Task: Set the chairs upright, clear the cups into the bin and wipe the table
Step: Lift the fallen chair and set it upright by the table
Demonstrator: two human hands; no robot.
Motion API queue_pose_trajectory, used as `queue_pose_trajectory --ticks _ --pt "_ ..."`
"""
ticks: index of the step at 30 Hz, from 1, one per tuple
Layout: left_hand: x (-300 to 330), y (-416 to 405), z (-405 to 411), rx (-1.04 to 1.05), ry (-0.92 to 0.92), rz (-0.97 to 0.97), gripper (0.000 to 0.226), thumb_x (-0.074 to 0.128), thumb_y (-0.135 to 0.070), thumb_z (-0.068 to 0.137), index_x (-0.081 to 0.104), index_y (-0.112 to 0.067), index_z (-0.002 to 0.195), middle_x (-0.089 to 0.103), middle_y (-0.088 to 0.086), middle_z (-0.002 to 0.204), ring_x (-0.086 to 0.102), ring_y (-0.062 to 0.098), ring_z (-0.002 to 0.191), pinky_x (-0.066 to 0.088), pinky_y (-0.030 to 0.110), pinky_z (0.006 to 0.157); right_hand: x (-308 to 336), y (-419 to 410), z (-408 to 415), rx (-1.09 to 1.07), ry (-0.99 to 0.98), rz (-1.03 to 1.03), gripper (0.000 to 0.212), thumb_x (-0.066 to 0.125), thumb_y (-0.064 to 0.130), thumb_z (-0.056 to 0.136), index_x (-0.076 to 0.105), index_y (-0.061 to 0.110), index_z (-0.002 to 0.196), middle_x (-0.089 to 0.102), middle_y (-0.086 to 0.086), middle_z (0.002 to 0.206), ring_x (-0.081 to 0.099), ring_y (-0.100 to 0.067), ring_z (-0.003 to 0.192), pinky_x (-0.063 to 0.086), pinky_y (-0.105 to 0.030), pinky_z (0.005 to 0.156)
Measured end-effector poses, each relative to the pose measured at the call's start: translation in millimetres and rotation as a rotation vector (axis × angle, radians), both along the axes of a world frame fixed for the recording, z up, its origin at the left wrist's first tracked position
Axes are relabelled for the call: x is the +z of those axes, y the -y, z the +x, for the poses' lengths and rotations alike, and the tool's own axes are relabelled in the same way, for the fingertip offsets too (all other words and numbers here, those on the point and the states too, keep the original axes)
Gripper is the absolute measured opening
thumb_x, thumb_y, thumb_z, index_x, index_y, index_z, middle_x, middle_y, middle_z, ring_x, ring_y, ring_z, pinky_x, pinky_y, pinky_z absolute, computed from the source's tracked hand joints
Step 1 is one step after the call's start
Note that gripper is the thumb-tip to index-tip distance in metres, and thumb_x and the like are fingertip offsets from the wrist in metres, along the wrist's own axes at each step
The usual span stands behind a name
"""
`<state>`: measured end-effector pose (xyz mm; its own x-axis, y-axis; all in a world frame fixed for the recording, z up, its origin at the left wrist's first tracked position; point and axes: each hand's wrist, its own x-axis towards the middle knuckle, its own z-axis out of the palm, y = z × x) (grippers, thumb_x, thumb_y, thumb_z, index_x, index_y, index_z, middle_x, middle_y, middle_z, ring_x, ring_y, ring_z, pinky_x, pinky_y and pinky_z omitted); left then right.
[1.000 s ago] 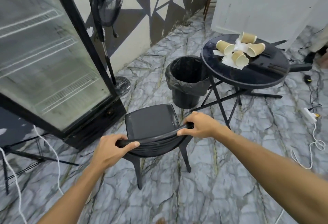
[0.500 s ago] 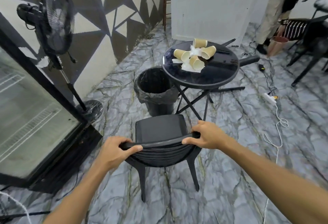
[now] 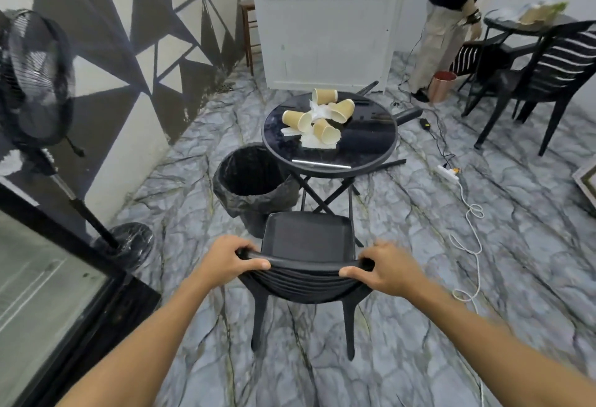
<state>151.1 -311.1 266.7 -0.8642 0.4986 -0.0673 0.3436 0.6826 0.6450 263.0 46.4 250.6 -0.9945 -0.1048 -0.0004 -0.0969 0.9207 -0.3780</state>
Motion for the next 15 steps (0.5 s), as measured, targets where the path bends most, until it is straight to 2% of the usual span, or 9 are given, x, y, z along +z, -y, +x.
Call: queue_pose_trajectory --ticks 3,5,7,9,10,13,15 --pt "4.9 13.8 -24.7 -0.052 0.021 -0.052 0.070 0.065 -0.089 0.056 0.072 -0.023 0.077 0.066 0.007 0.072 0.055 0.021 0.076 0.037 0.029 0.062 2.3 27.8 -3.3 -0.060 -0.037 0.000 0.079 0.037 0.093 0.074 0.045 0.017 0.057 0.045 0.004 0.053 0.039 -0.005 0.056 0.035 -0.028 0.050" --pt "3.9 29.6 -39.2 -0.051 0.048 -0.090 0.068 0.069 -0.083 0.054 0.074 -0.022 0.083 0.069 0.006 0.079 0.058 0.020 0.079 0.044 0.032 0.069 1.2 51.2 -7.7 -0.085 -0.057 0.028 0.077 0.034 0.094 0.075 0.042 0.019 0.055 0.042 0.008 0.051 0.039 -0.005 0.057 0.035 -0.029 0.051" --pt "-0.6 44.5 -50.8 -0.025 0.066 -0.104 0.074 0.067 -0.090 0.048 0.074 -0.028 0.088 0.072 -0.002 0.087 0.063 0.013 0.081 0.049 0.034 0.078 -5.2 68.3 -9.8 -0.090 -0.082 0.059 0.081 0.031 0.094 0.076 0.047 0.017 0.056 0.040 0.009 0.052 0.043 -0.011 0.060 0.028 -0.028 0.051" --pt "-4.0 48.4 -57.3 -0.031 0.052 -0.116 0.077 0.062 -0.095 0.047 0.074 -0.031 0.087 0.072 -0.005 0.088 0.064 0.010 0.086 0.049 0.032 0.079 -9.8 70.1 -11.1 -0.109 -0.108 0.040 0.081 0.030 0.095 0.075 0.046 0.017 0.059 0.038 0.012 0.054 0.044 -0.013 0.062 0.022 -0.025 0.050" --pt "-4.4 45.5 -59.0 -0.041 0.033 -0.112 0.076 0.060 -0.096 0.050 0.074 -0.030 0.086 0.071 -0.006 0.086 0.063 0.008 0.084 0.048 0.030 0.076 -9.2 65.9 -13.9 -0.121 -0.117 0.017 0.080 0.031 0.095 0.074 0.046 0.018 0.060 0.038 0.013 0.055 0.043 -0.012 0.063 0.022 -0.024 0.050" --pt "-7.2 31.3 -59.7 0.002 -0.045 -0.027 0.071 0.056 -0.094 0.060 0.072 -0.028 0.083 0.067 -0.010 0.081 0.059 0.004 0.083 0.041 0.019 0.073 -1.3 46.2 -33.0 -0.123 -0.128 -0.008 0.083 0.032 0.095 0.073 0.052 0.015 0.063 0.049 0.007 0.059 0.045 -0.011 0.062 0.039 -0.029 0.052" --pt "-6.8 23.7 -59.2 0.030 -0.094 0.011 0.055 0.056 -0.090 0.065 0.066 -0.037 0.078 0.066 -0.013 0.079 0.058 0.000 0.086 0.040 0.014 0.074 4.7 35.1 -46.9 -0.112 -0.123 -0.040 0.083 0.034 0.095 0.072 0.055 0.015 0.065 0.053 0.003 0.060 0.047 -0.010 0.061 0.043 -0.031 0.054"
